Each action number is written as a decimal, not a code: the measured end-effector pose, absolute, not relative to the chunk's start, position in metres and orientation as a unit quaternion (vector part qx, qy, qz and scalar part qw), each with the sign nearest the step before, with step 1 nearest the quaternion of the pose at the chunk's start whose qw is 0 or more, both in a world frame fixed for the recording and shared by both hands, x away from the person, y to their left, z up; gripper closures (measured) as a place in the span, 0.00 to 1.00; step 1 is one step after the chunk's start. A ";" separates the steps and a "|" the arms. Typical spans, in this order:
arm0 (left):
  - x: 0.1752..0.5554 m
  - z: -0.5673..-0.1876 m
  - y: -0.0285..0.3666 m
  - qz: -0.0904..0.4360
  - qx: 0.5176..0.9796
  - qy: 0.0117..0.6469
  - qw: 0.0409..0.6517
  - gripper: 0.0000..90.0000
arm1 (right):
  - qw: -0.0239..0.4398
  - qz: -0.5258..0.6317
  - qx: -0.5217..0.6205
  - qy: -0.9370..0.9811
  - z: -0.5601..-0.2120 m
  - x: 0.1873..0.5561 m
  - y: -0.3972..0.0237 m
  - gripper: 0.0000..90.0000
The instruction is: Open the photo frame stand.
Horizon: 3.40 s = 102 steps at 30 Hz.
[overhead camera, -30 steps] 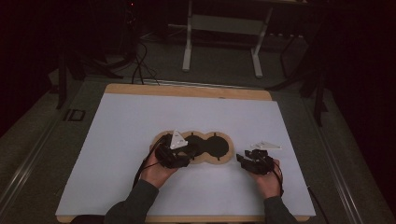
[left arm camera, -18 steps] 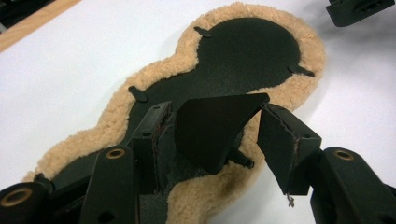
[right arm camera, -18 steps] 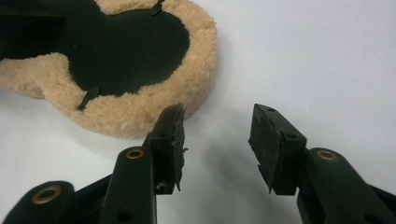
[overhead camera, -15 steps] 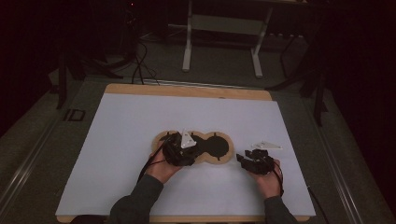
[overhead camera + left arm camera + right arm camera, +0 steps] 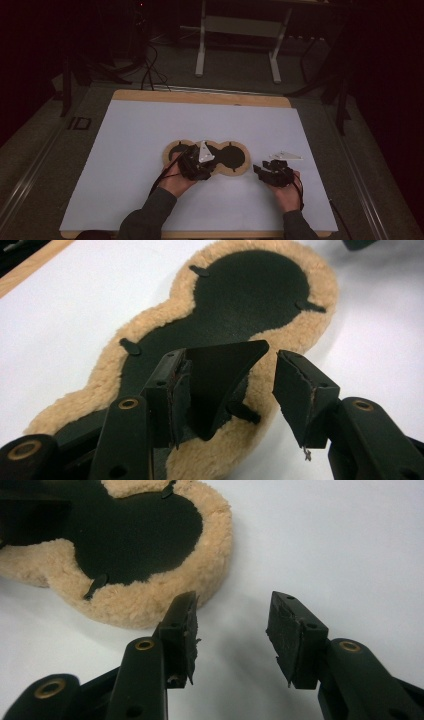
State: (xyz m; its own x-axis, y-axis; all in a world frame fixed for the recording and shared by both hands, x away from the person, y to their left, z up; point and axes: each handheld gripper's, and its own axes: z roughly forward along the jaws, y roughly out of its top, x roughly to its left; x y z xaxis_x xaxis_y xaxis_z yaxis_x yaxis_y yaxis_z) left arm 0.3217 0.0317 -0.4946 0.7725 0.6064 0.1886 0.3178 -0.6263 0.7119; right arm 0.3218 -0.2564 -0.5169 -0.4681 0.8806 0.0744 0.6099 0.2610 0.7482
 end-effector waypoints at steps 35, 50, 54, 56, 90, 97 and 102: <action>0.328 -0.498 0.019 0.299 0.881 0.240 0.277 0.81 | 0.176 0.380 0.481 0.770 -0.515 0.321 -0.257 0.59; 0.326 -0.494 0.038 0.281 0.866 0.249 0.330 0.81 | 0.160 0.410 0.486 0.755 -0.508 0.320 -0.257 0.57; 0.324 -0.493 0.044 0.278 0.860 0.252 0.347 0.81 | 0.158 0.423 0.485 0.749 -0.502 0.319 -0.257 0.56; 0.323 -0.492 0.047 0.276 0.858 0.253 0.352 0.81 | 0.158 0.425 0.482 0.750 -0.500 0.318 -0.257 0.55; 0.311 -0.494 0.070 0.276 0.821 0.276 0.417 0.80 | 0.035 0.447 0.454 0.770 -0.471 0.344 -0.222 0.38; 0.310 -0.495 0.074 0.273 0.810 0.284 0.434 0.80 | 0.011 0.443 0.469 0.764 -0.472 0.351 -0.223 0.36; 0.309 -0.495 0.078 0.270 0.805 0.287 0.444 0.79 | -0.019 0.456 0.472 0.754 -0.475 0.355 -0.222 0.35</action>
